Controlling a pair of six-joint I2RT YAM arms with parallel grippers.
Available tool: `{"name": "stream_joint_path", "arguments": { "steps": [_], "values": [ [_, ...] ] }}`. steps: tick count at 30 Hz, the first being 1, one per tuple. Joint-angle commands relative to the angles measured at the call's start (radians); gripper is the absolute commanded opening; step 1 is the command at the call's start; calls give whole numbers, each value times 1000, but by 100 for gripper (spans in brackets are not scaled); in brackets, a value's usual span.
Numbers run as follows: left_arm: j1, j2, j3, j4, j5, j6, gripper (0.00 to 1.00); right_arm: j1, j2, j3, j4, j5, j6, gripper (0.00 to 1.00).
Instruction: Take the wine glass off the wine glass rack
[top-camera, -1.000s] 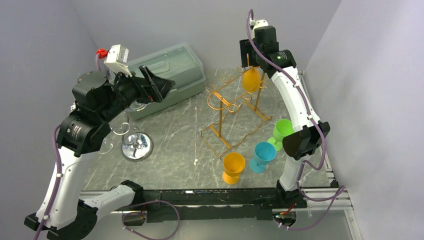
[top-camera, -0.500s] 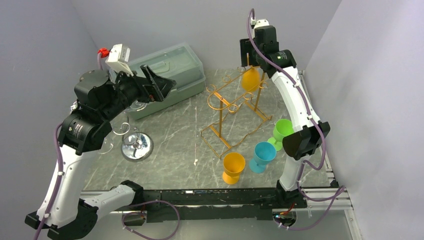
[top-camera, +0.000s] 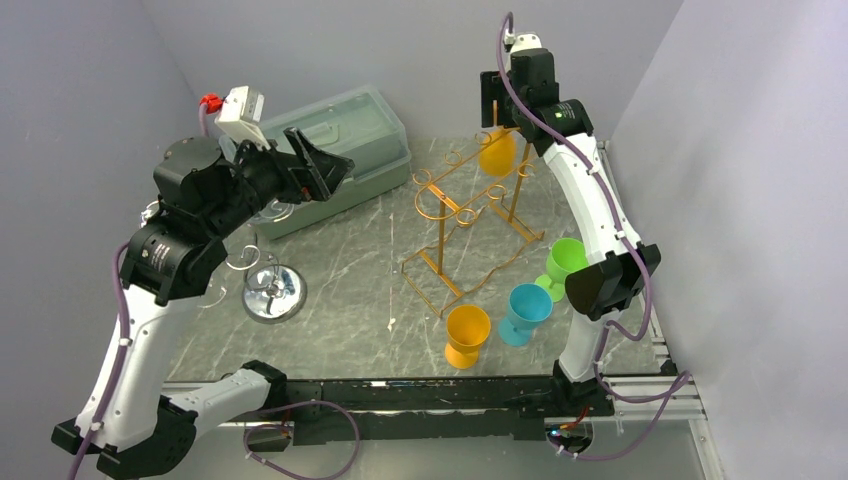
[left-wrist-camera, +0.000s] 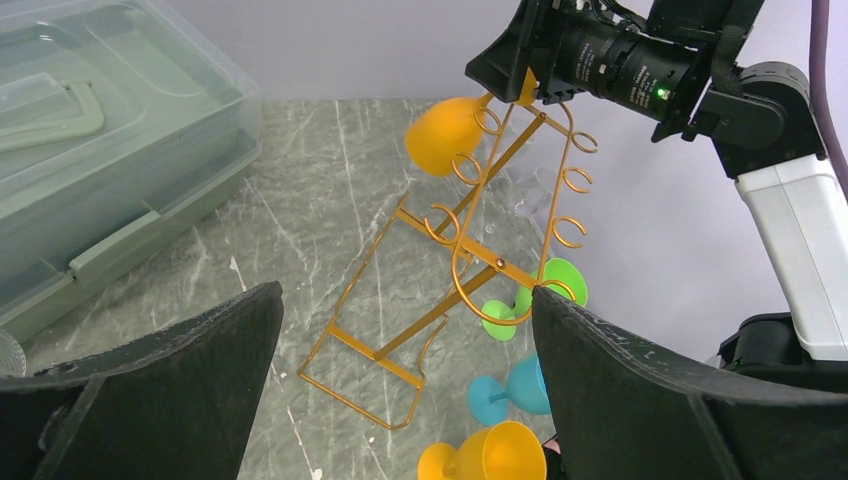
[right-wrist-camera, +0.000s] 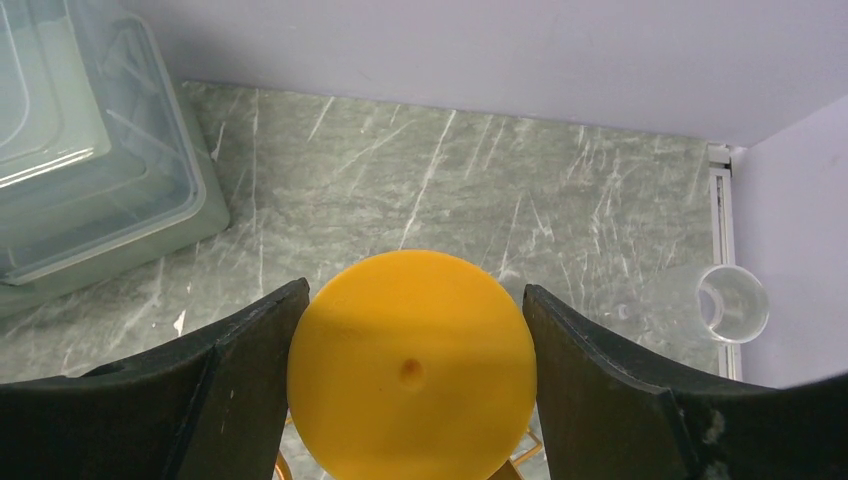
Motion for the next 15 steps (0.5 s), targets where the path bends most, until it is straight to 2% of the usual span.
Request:
{"name": "stream_joint_path", "arguments": {
  "steps": [1,15],
  "values": [
    [-1,5,19,64,15,12,99,-3,-52,26,67,-3,13,56],
    [0,16,27,68,17,11,99,-3,-12,66,101,27,-7,57]
  ]
}}
